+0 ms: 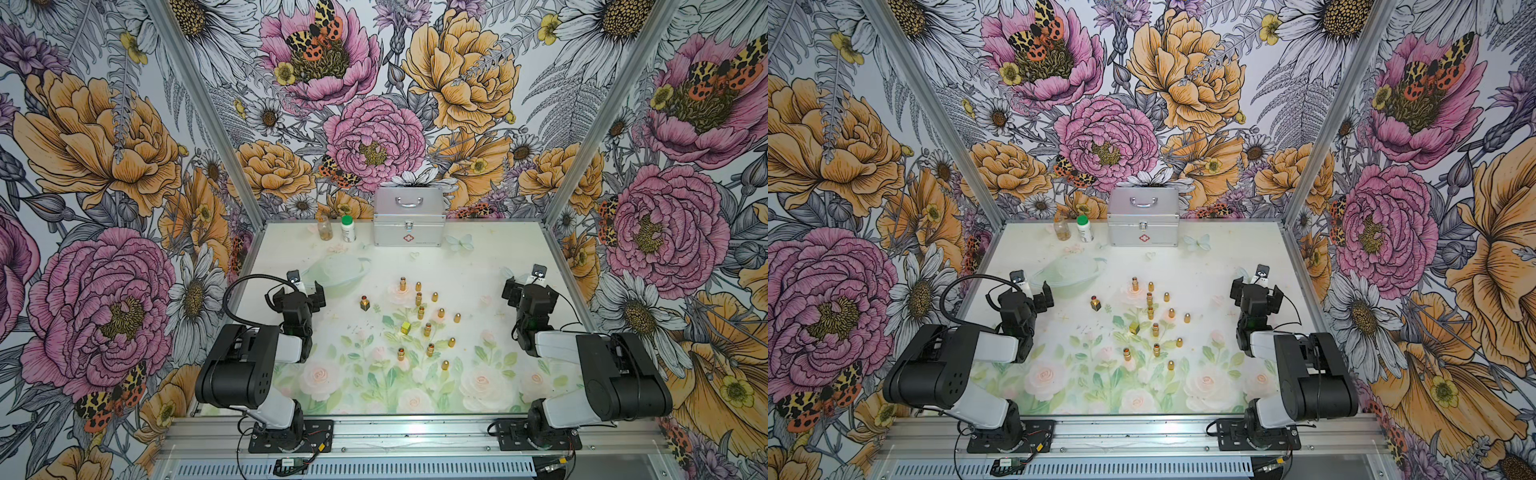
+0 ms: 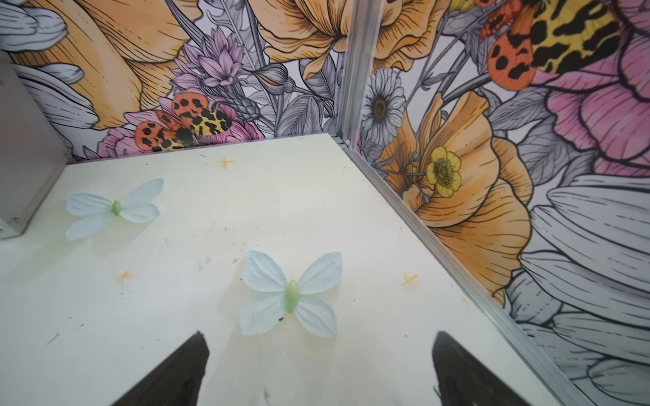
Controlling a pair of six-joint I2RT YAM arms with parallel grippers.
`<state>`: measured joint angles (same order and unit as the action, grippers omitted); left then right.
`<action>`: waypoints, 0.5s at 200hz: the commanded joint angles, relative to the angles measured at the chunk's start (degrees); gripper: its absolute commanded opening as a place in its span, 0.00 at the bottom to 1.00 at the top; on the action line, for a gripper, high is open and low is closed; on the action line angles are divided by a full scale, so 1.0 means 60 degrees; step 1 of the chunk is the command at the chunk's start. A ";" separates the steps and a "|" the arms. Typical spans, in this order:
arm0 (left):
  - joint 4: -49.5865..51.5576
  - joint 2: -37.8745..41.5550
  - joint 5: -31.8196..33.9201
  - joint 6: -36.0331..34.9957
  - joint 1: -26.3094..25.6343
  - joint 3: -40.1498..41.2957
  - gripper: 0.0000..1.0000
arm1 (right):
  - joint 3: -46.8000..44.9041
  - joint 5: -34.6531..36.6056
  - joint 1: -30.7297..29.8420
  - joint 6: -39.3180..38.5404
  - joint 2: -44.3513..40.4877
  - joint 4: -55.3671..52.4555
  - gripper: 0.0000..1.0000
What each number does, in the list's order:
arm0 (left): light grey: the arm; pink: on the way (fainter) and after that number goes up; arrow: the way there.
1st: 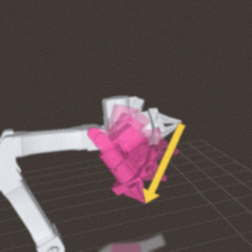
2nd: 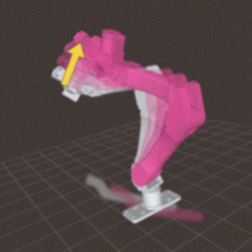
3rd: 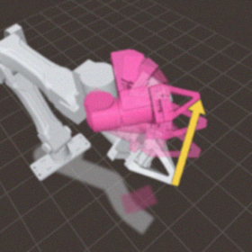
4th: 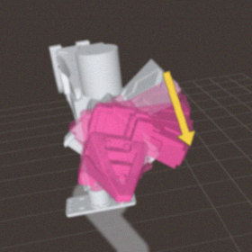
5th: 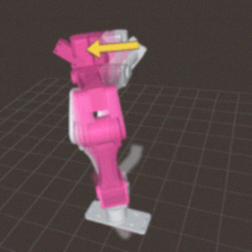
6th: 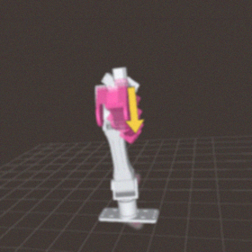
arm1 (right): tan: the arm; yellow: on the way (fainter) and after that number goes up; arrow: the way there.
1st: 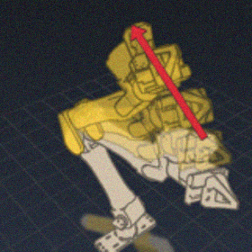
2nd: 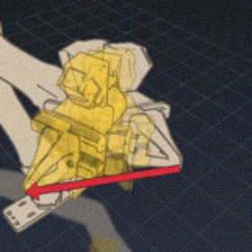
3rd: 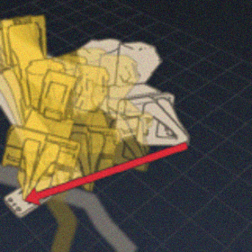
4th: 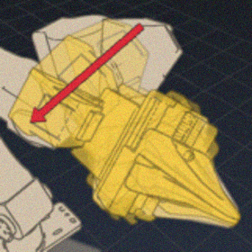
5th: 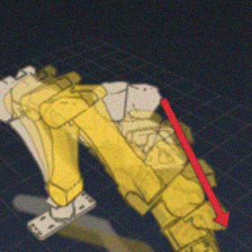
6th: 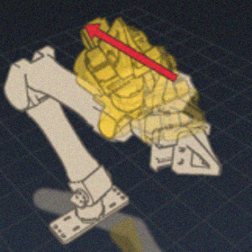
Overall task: Open the lipstick cap
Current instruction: Reset both arms
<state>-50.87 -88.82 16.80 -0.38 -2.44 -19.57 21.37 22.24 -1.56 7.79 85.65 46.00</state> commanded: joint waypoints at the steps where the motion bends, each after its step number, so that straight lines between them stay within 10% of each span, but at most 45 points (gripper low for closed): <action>1: -0.0539 0.0110 -0.0270 0.0288 0.0270 -0.0223 0.99 | 0.0093 -0.0562 0.0001 -0.0172 0.0187 0.0515 1.00; 100: -0.0266 0.0096 -0.1092 0.0014 0.0257 -0.0370 0.99 | 0.0013 -0.0543 0.0056 -0.0168 0.0313 0.0803 1.00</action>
<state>-51.92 -88.77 13.10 0.05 -1.04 -20.73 21.37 19.62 -1.52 7.40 87.48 49.21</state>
